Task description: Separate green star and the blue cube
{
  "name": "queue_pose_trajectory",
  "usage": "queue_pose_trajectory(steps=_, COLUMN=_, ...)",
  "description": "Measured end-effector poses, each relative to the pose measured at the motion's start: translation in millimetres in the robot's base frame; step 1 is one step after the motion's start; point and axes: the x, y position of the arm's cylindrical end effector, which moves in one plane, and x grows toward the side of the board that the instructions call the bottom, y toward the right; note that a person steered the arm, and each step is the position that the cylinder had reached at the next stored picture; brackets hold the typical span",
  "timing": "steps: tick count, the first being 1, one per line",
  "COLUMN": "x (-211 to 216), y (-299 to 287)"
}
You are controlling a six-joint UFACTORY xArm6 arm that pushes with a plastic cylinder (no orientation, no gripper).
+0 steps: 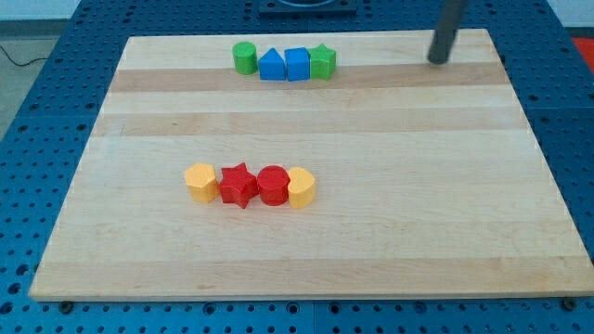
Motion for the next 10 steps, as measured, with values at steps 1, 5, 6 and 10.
queue_pose_trajectory(steps=1, x=-15.7, y=-49.4)
queue_pose_trajectory(steps=5, x=-9.8, y=-197.4)
queue_pose_trajectory(steps=6, x=29.1, y=-165.6)
queue_pose_trajectory(steps=10, x=11.9, y=-131.2)
